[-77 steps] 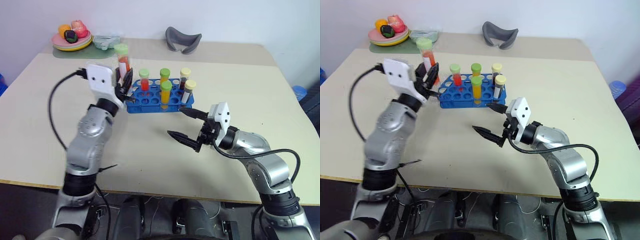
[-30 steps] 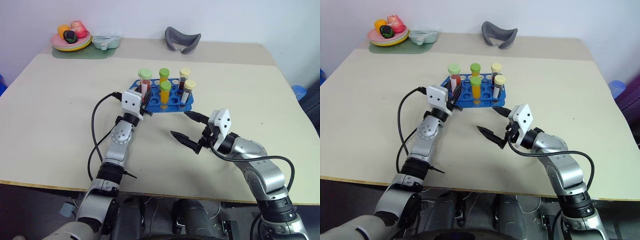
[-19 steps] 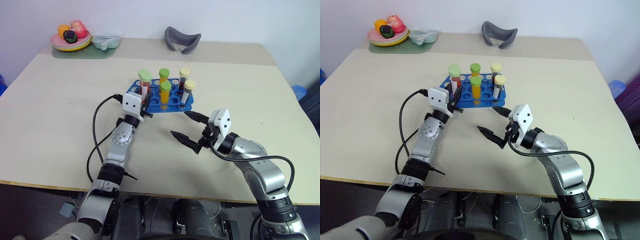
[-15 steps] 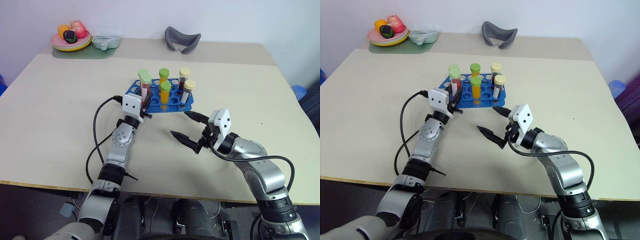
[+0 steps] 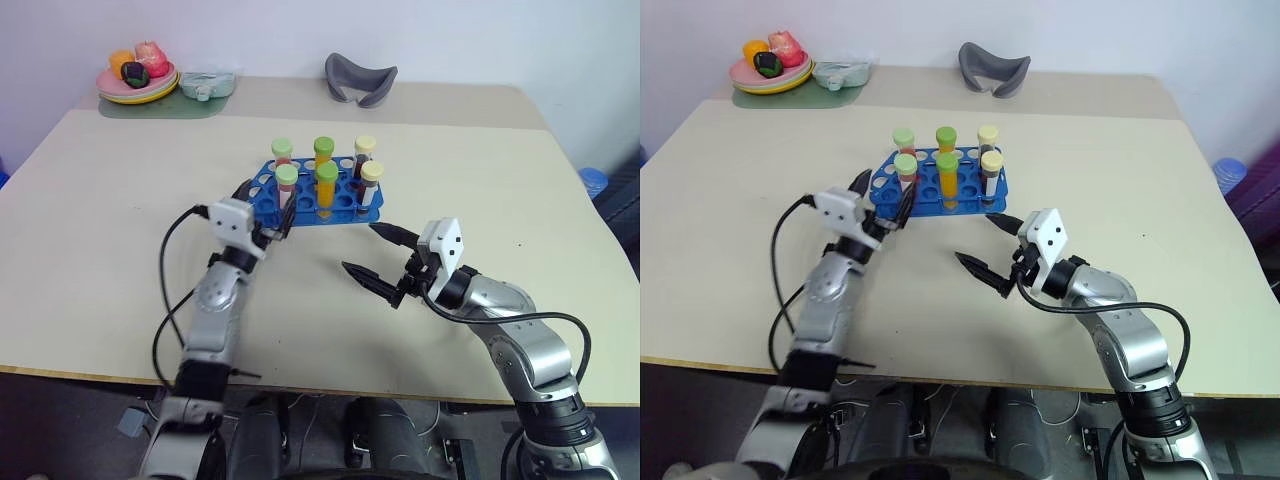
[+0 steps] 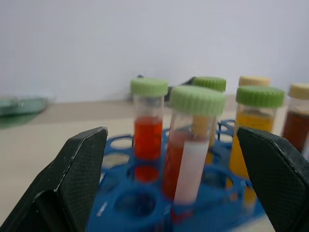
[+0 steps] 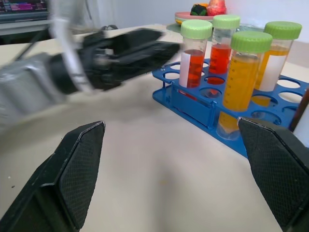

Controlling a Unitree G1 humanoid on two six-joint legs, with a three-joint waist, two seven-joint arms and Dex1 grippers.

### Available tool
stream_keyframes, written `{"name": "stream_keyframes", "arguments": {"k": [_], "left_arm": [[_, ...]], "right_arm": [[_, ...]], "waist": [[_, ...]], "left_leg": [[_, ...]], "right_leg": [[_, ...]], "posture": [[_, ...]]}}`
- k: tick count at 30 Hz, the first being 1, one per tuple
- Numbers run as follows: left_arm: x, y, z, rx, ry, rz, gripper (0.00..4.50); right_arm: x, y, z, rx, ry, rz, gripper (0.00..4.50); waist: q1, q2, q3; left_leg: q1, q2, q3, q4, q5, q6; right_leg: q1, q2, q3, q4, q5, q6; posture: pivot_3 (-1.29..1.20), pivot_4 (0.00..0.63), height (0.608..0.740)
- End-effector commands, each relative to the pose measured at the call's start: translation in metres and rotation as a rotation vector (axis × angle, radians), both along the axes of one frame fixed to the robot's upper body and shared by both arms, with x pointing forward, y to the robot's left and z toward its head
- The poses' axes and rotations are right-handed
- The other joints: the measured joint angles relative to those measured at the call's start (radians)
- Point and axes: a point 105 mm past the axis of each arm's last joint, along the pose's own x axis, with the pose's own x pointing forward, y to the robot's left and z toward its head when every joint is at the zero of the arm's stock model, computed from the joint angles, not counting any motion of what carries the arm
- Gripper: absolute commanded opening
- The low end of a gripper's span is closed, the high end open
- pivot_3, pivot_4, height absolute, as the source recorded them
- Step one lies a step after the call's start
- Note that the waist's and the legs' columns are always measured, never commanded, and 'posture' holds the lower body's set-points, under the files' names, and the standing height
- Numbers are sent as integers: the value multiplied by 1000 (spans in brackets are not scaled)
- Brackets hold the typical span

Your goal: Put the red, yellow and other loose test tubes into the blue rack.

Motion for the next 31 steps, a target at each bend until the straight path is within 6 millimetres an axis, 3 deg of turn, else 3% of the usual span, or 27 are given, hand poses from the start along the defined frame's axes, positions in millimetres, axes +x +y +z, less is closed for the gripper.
{"name": "stream_keyframes", "arguments": {"k": [1, 4, 7, 11, 16, 24, 31], "left_arm": [[-23, 14, 8, 51, 6, -61, 4368], [-35, 31, 3, 135, 55, -69, 4368], [-45, 78, -1, 210, 122, -9, 4368], [-53, 101, -3, 218, 184, 5, 4368], [-67, 114, -8, 243, 241, -16, 4368], [-73, 124, -11, 257, 278, -24, 4368], [-68, 116, -8, 253, 269, -26, 4368]], "right_arm": [[0, -16, 9, -17, -39, -34, 4500], [3, -37, 8, -44, -28, -76, 4500], [-3, -70, -2, -125, 34, -114, 4500], [-11, -107, -7, -183, 78, -176, 4500], [-13, -141, -3, -212, 83, -279, 4500], [-19, -161, -2, -207, 93, -357, 4500], [-14, -147, 0, -193, 80, -340, 4500]], "waist": [[0, 0, 0], [7, 0, 0], [6, 0, 0], [6, 0, 0], [4, 0, 0], [6, 0, 0], [5, 0, 0]], "left_leg": [[0, 0, 0, 0, 0, 0], [0, 0, 0, 0, 0, 0], [0, 0, 0, 0, -1, 1], [0, 0, -1, -1, -1, 2], [1, 0, -1, -2, -2, 3], [1, 0, 0, -2, -2, 4], [1, 0, -1, -2, -2, 4]], "right_leg": [[0, 0, 0, 0, 0, 0], [0, 0, 0, 0, 0, 0], [0, -1, 0, -1, 0, 0], [0, -1, 0, -1, 0, 0], [-1, -1, 0, -1, 0, 0], [-1, -1, 0, -1, 0, 0], [-1, -1, 1, -1, 0, 0]], "posture": [[0, 150, 669], [0, 150, 669], [0, 150, 669], [0, 150, 669], [0, 150, 669], [0, 150, 669], [0, 150, 669]]}}
